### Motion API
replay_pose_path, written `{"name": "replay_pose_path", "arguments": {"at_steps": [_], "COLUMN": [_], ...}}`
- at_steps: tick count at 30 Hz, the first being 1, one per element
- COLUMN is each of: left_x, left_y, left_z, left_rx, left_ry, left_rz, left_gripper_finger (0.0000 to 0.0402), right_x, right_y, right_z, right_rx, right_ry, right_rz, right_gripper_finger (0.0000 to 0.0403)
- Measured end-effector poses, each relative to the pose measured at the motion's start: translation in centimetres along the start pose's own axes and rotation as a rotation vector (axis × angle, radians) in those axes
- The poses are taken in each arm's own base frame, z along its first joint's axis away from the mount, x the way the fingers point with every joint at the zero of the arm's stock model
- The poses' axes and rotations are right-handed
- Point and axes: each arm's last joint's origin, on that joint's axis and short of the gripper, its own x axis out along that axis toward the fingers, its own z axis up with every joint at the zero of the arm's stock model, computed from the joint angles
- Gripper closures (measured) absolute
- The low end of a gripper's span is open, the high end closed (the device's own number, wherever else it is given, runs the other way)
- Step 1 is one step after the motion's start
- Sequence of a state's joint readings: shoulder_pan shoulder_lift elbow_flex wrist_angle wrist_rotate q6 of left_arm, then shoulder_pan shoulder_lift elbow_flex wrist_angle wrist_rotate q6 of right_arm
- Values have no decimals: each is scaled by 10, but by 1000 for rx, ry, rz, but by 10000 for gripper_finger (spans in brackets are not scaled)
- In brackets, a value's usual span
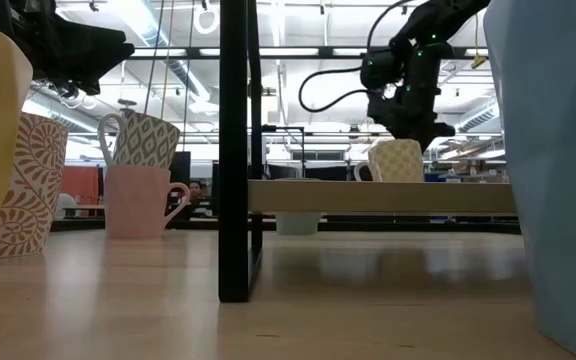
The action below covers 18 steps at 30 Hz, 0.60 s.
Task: Place coffee mugs
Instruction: Put the yellow patterned mug on the shelf
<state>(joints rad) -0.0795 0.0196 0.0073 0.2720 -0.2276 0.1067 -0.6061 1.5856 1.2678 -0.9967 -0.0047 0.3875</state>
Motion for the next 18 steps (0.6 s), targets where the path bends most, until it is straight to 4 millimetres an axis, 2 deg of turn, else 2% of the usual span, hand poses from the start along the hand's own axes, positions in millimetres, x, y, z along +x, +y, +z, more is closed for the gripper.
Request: {"name": "replay_pose_path", "arguments": {"at_steps": [10, 18], "left_x": [0, 0], "left_y": [0, 0], "left_z": [0, 0], "left_rx": [0, 0], "left_ry": [0, 0], "left_rz": [0, 0], "left_gripper_finger": [246, 246], "right_x": [1, 24], "right_y": [1, 4], "right_z": [1, -9], "right_rx": [33, 11], "right_ry": [-39, -60], "right_rz": [-55, -63], "right_gripper_finger": [365, 365]}}
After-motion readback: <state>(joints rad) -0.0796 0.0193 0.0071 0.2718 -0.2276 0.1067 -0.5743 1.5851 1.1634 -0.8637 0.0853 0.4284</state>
